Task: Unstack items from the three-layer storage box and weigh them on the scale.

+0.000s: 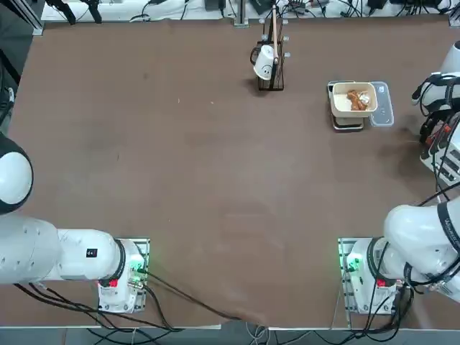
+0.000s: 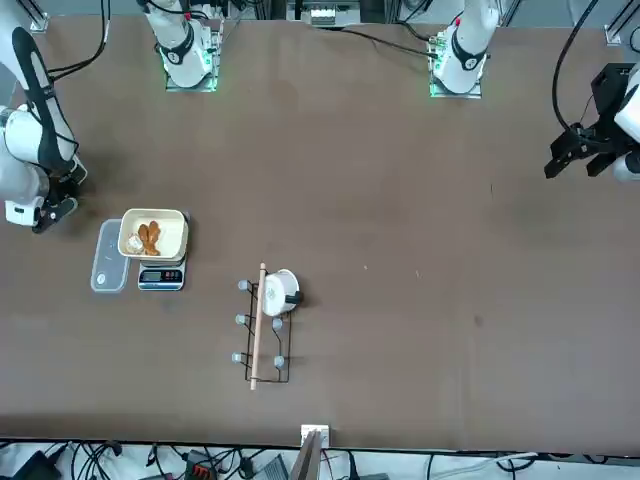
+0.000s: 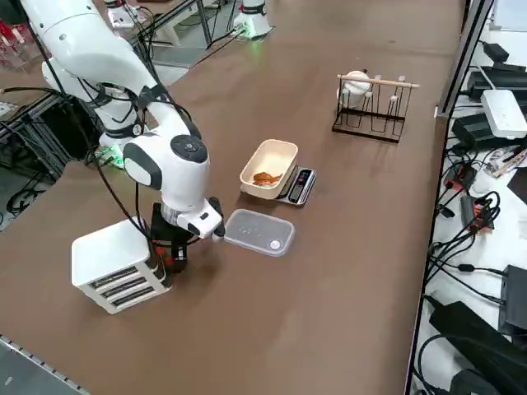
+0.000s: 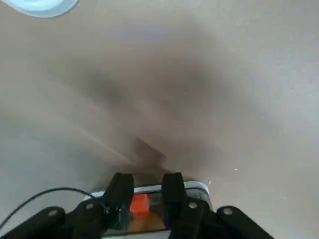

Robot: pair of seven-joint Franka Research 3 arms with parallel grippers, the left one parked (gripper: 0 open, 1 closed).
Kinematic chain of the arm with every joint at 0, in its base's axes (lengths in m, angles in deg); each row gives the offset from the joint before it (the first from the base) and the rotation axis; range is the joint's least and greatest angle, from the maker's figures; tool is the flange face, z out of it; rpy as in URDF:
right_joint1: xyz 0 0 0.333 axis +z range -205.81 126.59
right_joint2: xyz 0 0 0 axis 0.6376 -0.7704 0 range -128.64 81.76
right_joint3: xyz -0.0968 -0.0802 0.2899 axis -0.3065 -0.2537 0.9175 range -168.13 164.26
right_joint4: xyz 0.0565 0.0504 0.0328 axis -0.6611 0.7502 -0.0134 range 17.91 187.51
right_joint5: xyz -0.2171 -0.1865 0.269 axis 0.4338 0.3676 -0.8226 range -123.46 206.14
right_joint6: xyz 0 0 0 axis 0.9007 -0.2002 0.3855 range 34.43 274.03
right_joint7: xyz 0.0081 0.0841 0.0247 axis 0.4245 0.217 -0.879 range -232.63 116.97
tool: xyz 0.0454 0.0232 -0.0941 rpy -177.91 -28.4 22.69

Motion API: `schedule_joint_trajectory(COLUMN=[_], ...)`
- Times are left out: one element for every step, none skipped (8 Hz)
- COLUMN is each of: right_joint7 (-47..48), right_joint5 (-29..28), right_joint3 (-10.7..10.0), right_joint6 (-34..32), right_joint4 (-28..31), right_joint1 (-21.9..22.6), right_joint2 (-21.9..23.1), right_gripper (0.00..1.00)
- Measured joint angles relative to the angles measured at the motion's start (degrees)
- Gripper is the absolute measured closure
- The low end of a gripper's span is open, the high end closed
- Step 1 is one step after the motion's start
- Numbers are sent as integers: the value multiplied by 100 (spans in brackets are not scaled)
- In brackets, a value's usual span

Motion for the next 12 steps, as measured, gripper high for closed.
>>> schedule_joint_trajectory(right_joint7=[0, 0, 0, 0, 0, -1, -5, -7, -7, -7, -7, -6], right_joint5=[21, 25, 26, 29, 32, 32, 32, 33, 32, 33, 33, 33], right_joint3=[0, 0, 0, 0, 1, 7, 8, 8, 9, 9, 9, 9], right_joint6=[-6, -36, -74, -118, -184, -220, -229, -229, -230, -230, -230, -229], right_joint4=[19, 30, 32, 32, 32, 35, 36, 39, 45, 59, 71, 76], right_joint1=[-9, -18, -21, -22, -22, -22, -22, -22, -23, -24, -25, -29], right_joint2=[2, 9, 19, 31, 52, 80, 94, 94, 93, 92, 91, 91], right_gripper=[61, 61, 61, 60, 60, 61, 61, 61, 61, 61, 61, 61])
